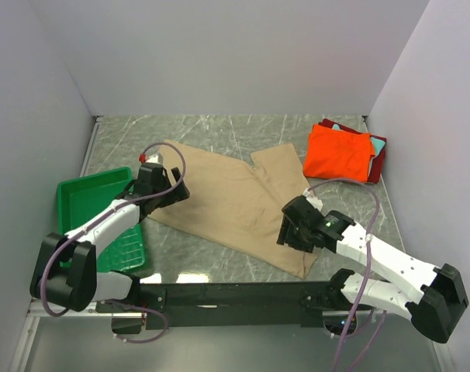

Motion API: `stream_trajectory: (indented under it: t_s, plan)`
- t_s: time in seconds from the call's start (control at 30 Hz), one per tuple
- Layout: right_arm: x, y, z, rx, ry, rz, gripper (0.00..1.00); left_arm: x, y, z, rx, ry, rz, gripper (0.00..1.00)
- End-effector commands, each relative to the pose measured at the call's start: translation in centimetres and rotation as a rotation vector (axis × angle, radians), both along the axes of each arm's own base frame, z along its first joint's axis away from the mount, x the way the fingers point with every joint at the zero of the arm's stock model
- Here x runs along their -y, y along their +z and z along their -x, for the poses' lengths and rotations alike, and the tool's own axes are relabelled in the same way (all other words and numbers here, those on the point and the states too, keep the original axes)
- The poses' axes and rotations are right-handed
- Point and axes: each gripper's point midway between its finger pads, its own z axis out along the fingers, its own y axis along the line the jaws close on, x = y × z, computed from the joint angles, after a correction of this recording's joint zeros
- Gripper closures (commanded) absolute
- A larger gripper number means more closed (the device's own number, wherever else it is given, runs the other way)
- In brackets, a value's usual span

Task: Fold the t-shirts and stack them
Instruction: Fold the tshirt

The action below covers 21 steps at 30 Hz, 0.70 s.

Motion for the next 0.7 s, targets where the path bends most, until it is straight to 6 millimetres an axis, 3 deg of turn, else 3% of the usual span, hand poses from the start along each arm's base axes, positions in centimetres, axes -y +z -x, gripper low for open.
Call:
stream_trajectory:
  t_s: [0.0,0.23,0.33,0.47,0.67]
  plan:
    - [0.5,2.6,-2.2,0.083,0.007,0.038,0.36,0.2,4.0,-1.0,0.089,-0.01,0.001,0.03]
    - [0.3,5.9,-5.5,0.198,0.047,-0.035,0.36,0.5,9.2,0.1,0.189,-0.034,0.06,0.02]
    - [0.8,8.4,-7.5,0.292,0.049,-0.072,0.36,0.4,10.6,0.3,0.218,-0.036,0.066,0.01]
    - [1.8,11.4,-10.0,0.392,0.06,-0.076,0.36,0.6,12.0,-0.1,0.2,-0.039,0.059,0.01]
    - [2.2,13.6,-13.0,0.466,0.081,-0.033,0.36,1.1,15.4,-1.8,0.258,-0.05,0.074,0.01]
